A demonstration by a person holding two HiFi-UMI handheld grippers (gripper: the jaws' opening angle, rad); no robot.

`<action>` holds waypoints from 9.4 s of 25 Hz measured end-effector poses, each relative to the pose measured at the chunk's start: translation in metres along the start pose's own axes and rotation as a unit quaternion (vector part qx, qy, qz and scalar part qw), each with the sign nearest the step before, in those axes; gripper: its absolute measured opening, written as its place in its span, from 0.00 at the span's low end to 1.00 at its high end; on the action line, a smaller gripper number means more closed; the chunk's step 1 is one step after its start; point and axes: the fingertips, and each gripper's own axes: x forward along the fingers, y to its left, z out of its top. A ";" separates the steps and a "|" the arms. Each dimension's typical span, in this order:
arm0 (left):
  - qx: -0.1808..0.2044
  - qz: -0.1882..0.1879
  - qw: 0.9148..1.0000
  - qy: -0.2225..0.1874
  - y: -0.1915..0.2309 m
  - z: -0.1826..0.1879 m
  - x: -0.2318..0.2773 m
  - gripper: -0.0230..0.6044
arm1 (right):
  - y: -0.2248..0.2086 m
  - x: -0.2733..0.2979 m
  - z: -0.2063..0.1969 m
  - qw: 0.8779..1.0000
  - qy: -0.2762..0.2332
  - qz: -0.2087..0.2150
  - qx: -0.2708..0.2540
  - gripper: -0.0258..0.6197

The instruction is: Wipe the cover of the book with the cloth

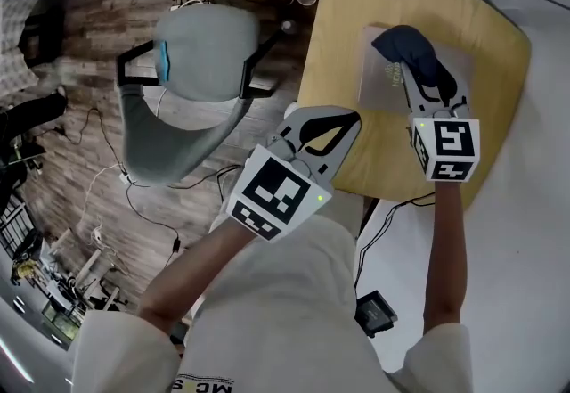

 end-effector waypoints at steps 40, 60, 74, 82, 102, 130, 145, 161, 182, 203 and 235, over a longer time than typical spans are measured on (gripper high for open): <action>-0.002 0.007 1.000 0.023 -0.002 -0.011 0.014 0.05 | 0.049 0.031 -0.078 0.991 0.101 0.081 -0.027 0.31; 0.001 -0.006 0.999 0.032 -0.003 -0.017 0.045 0.05 | 0.086 -0.031 -0.102 0.980 0.109 0.165 -0.021 0.31; 0.002 -0.001 0.999 0.032 0.004 -0.012 0.044 0.05 | -0.037 0.040 -0.045 0.997 0.068 0.037 -0.007 0.31; 0.000 0.004 0.999 0.034 0.010 -0.017 0.040 0.05 | -0.045 0.062 -0.070 0.995 0.097 0.037 0.016 0.31; 0.018 0.004 0.998 0.066 0.012 -0.043 0.060 0.05 | 0.023 -0.006 -0.127 0.990 0.107 0.092 0.013 0.31; 0.026 0.054 0.991 0.117 0.054 -0.095 0.131 0.05 | 0.060 -0.040 -0.152 0.984 0.133 0.120 0.016 0.31; 0.029 0.039 0.990 0.133 0.054 -0.097 0.133 0.05 | -0.043 -0.019 -0.100 0.993 0.065 0.083 0.054 0.31; 0.019 0.064 0.988 0.140 0.055 -0.099 0.134 0.05 | -0.053 0.012 -0.127 0.992 0.090 0.080 0.023 0.30; 0.015 0.070 0.987 0.144 0.056 -0.099 0.135 0.05 | 0.023 -0.076 -0.191 0.979 0.142 0.141 0.024 0.30; 0.057 0.063 0.985 0.149 0.054 -0.097 0.135 0.05 | -0.105 -0.021 -0.121 0.994 0.074 0.074 0.041 0.30; 0.079 0.069 0.983 0.149 0.053 -0.101 0.140 0.05 | -0.065 -0.078 -0.218 0.989 0.119 0.082 0.043 0.30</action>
